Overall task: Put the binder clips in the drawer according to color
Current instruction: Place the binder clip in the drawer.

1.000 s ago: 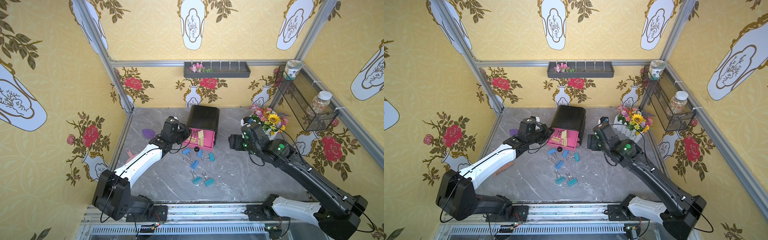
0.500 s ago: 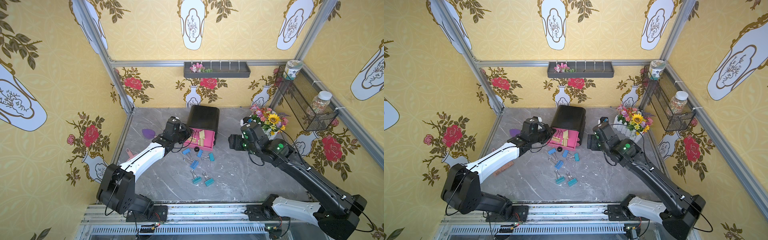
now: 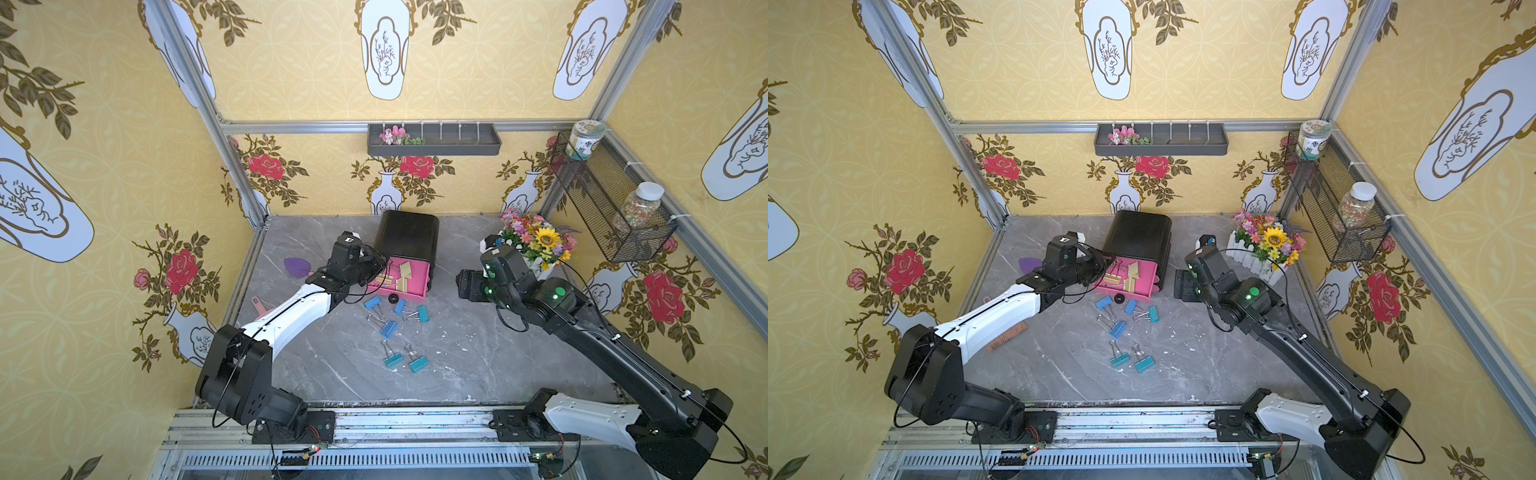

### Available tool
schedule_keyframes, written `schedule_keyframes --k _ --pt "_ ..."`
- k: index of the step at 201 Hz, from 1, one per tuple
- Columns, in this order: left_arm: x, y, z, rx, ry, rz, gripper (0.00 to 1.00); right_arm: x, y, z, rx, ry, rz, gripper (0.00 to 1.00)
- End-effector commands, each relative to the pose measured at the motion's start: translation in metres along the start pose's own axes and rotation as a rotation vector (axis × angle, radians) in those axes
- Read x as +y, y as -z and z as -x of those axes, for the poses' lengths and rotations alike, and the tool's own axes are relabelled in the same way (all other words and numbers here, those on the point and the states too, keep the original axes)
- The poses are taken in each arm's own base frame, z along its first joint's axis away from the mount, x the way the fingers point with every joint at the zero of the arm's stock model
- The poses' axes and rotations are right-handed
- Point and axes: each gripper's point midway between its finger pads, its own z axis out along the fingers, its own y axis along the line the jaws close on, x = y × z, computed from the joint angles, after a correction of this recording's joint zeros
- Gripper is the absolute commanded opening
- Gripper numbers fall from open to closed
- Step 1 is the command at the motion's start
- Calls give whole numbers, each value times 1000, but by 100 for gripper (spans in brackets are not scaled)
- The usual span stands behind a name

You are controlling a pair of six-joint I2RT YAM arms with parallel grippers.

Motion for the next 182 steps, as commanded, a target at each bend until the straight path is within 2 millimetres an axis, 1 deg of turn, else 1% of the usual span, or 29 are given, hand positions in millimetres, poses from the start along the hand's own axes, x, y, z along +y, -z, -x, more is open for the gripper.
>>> schedule_keyframes --k 1,40,64,79,95,112,129,133,152,165,166,167,169,182 --pt "-7 2 3 -11 -20 -18 35 3 -2 1 -5 -5 15 84" --pt "-12 14 8 -35 -33 -20 48 8 -5 1 2 7 32 85" --pt "-19 28 13 -66 -45 -22 52 16 -8 2 7 19 62 86" --pt "-26 39 18 -88 -58 -28 53 26 -12 1 13 34 97 85" --pt "-36 51 23 -110 -80 -34 53 42 -16 -2 24 55 155 83" --pt "-43 64 26 -123 -103 -32 53 64 -22 -7 41 87 221 74" --pt "-47 76 29 -136 -122 -21 53 88 -27 -18 60 129 271 66" --pt "-47 79 30 -139 -127 -21 53 96 -28 -23 67 142 288 63" --pt "-42 91 27 -145 -137 1 53 124 -36 -41 101 176 348 54" --pt "-36 98 22 -143 -135 11 52 139 -43 -54 124 190 376 49" --pt "-35 99 22 -143 -135 12 52 140 -43 -55 125 191 378 48" --pt "-32 100 27 -155 -128 19 53 141 -44 -56 127 192 378 48" --pt "-28 102 29 -162 -122 27 52 143 -45 -58 131 193 380 48" --pt "-16 108 25 -161 -108 47 52 150 -53 -68 147 199 388 44"
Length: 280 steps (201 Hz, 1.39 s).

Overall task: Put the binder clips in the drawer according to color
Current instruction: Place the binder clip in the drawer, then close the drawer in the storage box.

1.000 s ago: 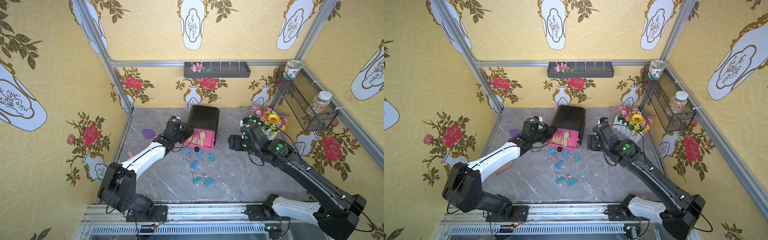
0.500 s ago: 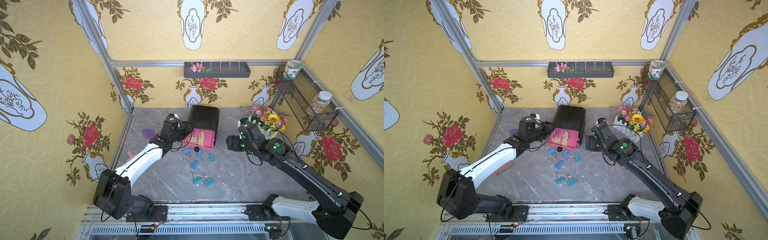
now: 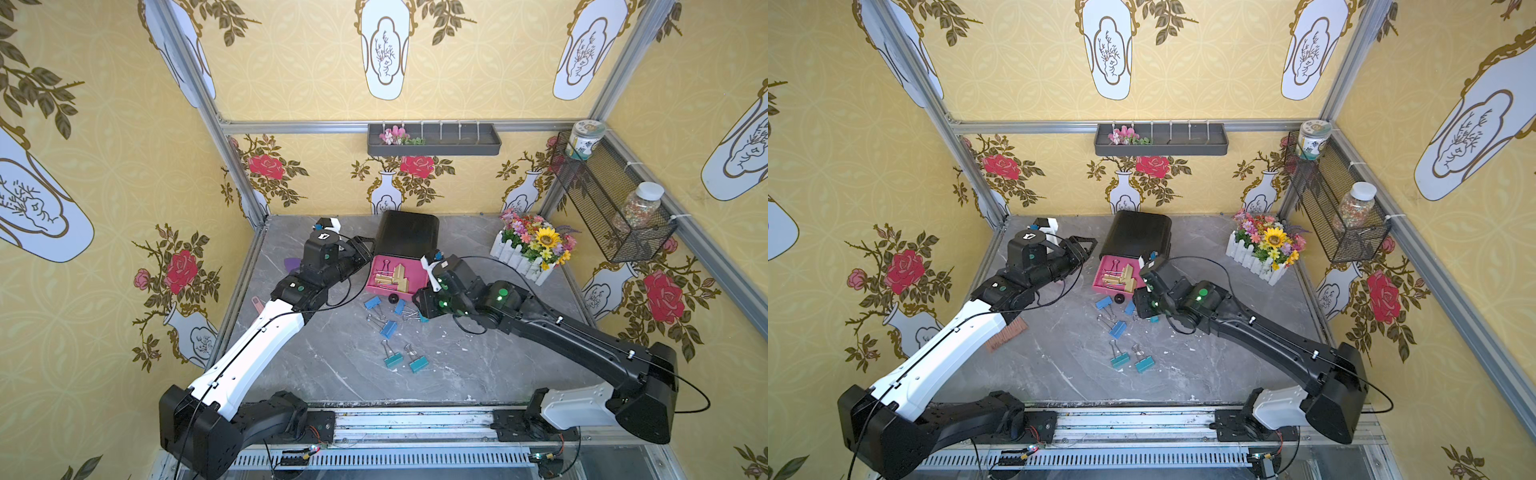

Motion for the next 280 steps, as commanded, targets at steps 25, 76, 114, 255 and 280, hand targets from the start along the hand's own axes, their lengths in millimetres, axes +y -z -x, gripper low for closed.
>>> schedule_keyframes --k 25,76,114,255,280 --pt "54 23 -22 18 32 124 52 25 -37 -9 10 -5 64 38" --pt "85 40 -45 22 97 150 52 12 -63 -14 17 12 -18 31" --pt "90 44 -49 22 105 161 52 4 -74 -13 6 24 -62 24" --pt "102 48 -60 38 128 169 52 -5 -97 24 -72 15 -136 14" --pt "104 49 -62 39 134 169 52 -5 -94 30 -94 10 -145 14"
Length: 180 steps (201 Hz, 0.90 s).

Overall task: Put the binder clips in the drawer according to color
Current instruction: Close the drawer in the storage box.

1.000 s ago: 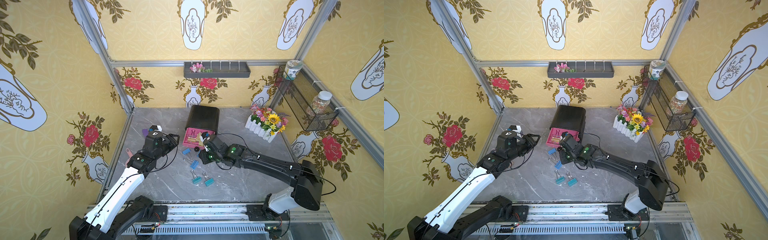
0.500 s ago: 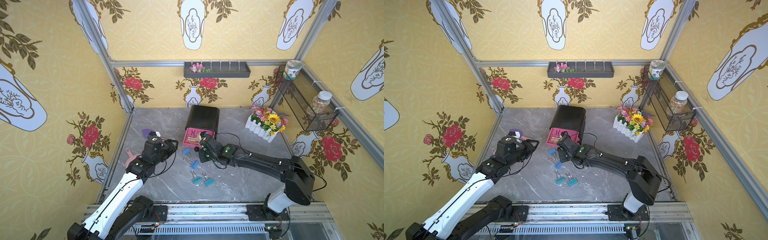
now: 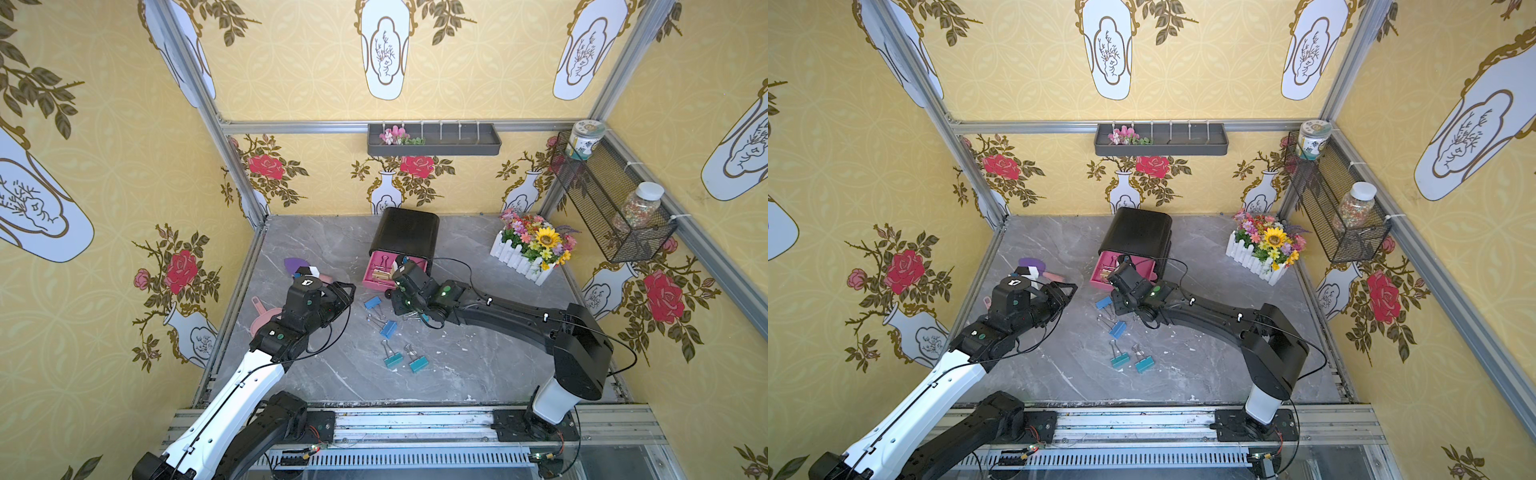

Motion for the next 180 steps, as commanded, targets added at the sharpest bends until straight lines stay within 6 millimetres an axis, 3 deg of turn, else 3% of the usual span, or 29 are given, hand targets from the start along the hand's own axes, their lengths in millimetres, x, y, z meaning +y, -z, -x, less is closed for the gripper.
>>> schedule_keyframes --k 1,41,107,180 --pt "4 -1 -2 3 8 4 52 -2 4 20 -78 -12 -21 14" --pt "5 -6 -8 28 6 -11 53 -7 9 28 -102 -22 -32 15" --pt "21 -44 -44 183 15 -40 53 -17 10 45 -126 -54 -35 17" --pt "19 -55 -46 204 12 -48 53 -29 -4 63 -140 -81 -43 18"
